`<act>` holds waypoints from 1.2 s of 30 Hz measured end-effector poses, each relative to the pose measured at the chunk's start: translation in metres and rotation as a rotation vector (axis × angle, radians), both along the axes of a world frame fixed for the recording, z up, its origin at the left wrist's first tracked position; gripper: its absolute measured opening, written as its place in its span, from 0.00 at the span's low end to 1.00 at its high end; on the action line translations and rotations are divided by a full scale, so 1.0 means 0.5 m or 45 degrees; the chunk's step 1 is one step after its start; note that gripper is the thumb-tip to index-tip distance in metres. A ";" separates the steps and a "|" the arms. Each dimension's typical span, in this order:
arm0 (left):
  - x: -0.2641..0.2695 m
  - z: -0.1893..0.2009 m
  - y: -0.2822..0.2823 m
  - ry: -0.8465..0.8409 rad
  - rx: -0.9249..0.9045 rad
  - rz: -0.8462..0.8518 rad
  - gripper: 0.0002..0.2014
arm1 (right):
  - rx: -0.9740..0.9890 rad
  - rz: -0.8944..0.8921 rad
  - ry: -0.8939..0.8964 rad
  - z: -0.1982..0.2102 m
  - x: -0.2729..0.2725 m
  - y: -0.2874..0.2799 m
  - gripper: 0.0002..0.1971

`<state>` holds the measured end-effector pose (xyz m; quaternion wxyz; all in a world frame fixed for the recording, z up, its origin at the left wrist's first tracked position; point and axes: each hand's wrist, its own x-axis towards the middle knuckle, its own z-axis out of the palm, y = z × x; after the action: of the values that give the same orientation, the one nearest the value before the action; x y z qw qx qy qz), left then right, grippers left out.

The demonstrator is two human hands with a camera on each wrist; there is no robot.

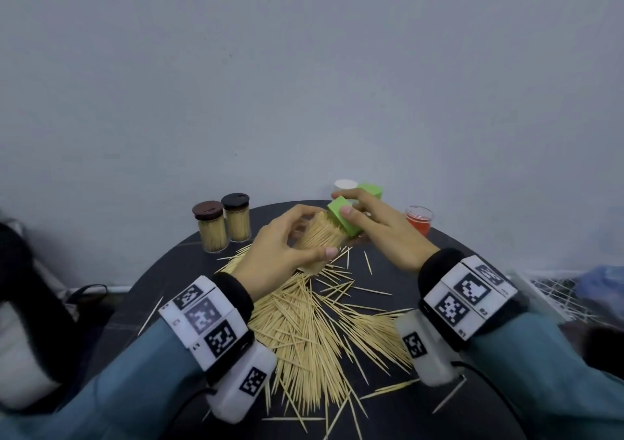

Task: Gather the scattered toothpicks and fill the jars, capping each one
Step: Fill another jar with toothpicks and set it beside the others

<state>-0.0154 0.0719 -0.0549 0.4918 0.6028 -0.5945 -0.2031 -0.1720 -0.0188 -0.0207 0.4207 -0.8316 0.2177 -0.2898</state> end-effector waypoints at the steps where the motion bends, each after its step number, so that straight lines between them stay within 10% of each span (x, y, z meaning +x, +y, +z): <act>1: 0.003 0.001 0.000 -0.005 0.000 0.007 0.33 | 0.001 0.021 -0.008 0.001 0.004 0.003 0.16; 36: 0.012 0.013 0.013 -0.321 0.051 0.040 0.29 | -0.228 0.020 0.189 -0.028 0.023 0.017 0.15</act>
<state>-0.0095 0.0782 -0.0486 0.4042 0.6425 -0.6379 -0.1300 -0.1603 -0.0105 -0.0348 0.3298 -0.8867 0.2152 -0.2423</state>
